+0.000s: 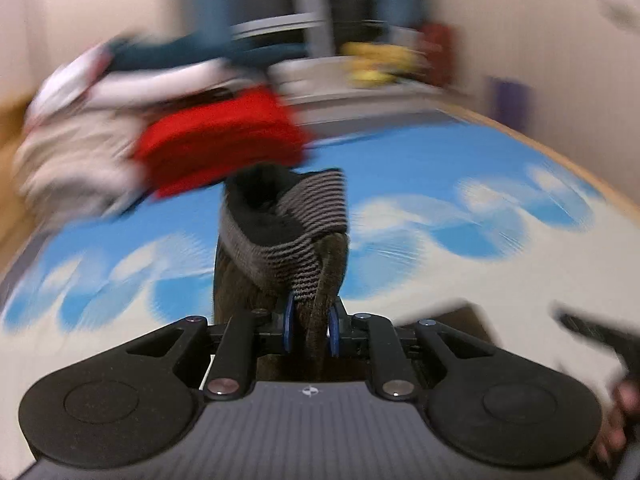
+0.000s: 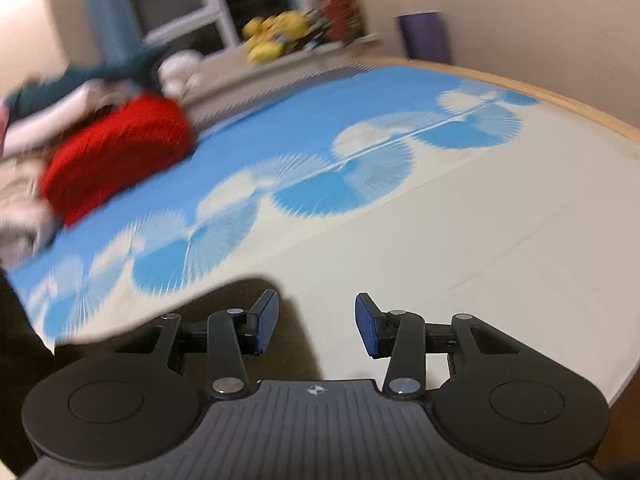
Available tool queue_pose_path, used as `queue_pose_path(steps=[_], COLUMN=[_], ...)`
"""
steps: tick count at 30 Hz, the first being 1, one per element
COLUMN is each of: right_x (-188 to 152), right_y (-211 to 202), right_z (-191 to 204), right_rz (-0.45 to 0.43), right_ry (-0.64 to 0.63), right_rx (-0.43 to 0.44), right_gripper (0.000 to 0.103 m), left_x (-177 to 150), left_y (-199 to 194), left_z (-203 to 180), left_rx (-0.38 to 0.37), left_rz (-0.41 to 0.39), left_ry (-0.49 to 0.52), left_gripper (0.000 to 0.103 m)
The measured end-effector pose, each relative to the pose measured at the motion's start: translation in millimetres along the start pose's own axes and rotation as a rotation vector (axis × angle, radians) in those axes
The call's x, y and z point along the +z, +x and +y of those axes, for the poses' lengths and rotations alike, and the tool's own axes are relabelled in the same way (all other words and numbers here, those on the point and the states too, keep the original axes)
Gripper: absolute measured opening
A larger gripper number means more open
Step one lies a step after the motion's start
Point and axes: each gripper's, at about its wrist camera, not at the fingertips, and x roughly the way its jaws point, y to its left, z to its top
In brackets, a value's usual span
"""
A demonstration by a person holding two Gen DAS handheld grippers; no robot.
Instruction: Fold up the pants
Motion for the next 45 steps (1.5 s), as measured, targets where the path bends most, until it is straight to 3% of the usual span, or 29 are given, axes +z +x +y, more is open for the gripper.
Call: queue_pose_path(steps=[3, 6, 7, 8, 10, 11, 15, 17, 19, 20, 22, 23, 25, 27, 30, 33, 35, 37, 38, 39, 42, 45], right_x=[4, 2, 2, 0, -5, -9, -18, -20, -24, -28, -39, -44, -45, -45, -41, -30, -30, -37, -42, -41, -33, -27], right_y=[-2, -3, -2, -2, 5, 6, 22, 25, 31, 36, 44, 46, 47, 39, 21, -4, -12, 11, 24, 28, 11, -21], right_z=[-31, -59, -64, -68, -72, -71, -56, -40, -22, -13, 5, 12, 22, 28, 36, 35, 37, 25, 17, 12, 19, 36], right_rz=[-0.016, -0.004, 0.004, 0.020, 0.087, 0.122, 0.255, 0.278, 0.311, 0.340, 0.405, 0.414, 0.408, 0.366, 0.266, 0.135, 0.104, 0.250, 0.320, 0.319, 0.215, -0.012], right_ry=[0.105, 0.195, 0.213, 0.228, 0.245, 0.250, 0.219, 0.170, 0.113, 0.080, 0.005, -0.024, -0.055, -0.090, -0.131, -0.112, -0.173, -0.143, -0.108, -0.077, -0.122, -0.249], right_rx=[-0.005, -0.004, 0.002, 0.016, 0.076, 0.107, 0.207, 0.220, 0.217, 0.210, 0.179, 0.158, 0.162, 0.147, 0.155, 0.173, 0.091, 0.012, -0.013, -0.017, 0.018, 0.030], right_gripper=[0.045, 0.045, 0.045, 0.047, 0.048, 0.051, 0.060, 0.064, 0.068, 0.070, 0.074, 0.075, 0.069, 0.042, 0.020, 0.015, 0.015, 0.018, 0.027, 0.031, 0.030, 0.032], left_x=[-44, -89, -97, -101, -100, -98, -93, -96, -107, -112, -143, -157, -170, -166, -168, -170, -166, -168, -168, -165, -159, -142], left_y=[16, 45, 50, 50, 39, 35, 36, 46, 58, 67, 94, 100, 91, 90, 92, 84, 84, 85, 87, 87, 76, 73], left_z=[-106, -160, -164, -162, -139, -124, -47, -12, 22, 34, 41, 44, 34, 27, 36, 48, 47, 40, 38, 37, 42, 52], left_rx=[-0.099, -0.324, -0.350, -0.355, -0.375, -0.376, -0.308, -0.254, -0.222, -0.213, -0.238, -0.253, -0.230, -0.209, -0.245, -0.318, -0.340, -0.342, -0.340, -0.336, -0.354, -0.333], left_rz=[0.020, 0.198, 0.243, 0.249, 0.180, 0.151, 0.106, 0.116, 0.156, 0.183, 0.321, 0.331, 0.216, 0.197, 0.179, 0.156, 0.157, 0.176, 0.171, 0.177, 0.203, 0.163], left_ry=[0.218, 0.319, 0.325, 0.320, 0.279, 0.253, 0.138, 0.082, 0.005, -0.016, -0.019, 0.001, 0.074, 0.096, 0.054, -0.016, -0.024, 0.005, 0.017, 0.032, 0.015, -0.022], left_gripper=[0.020, 0.032, 0.032, 0.032, 0.050, 0.054, 0.054, 0.043, 0.024, 0.020, 0.016, 0.016, 0.015, 0.015, 0.016, 0.016, 0.018, 0.019, 0.019, 0.019, 0.024, 0.026])
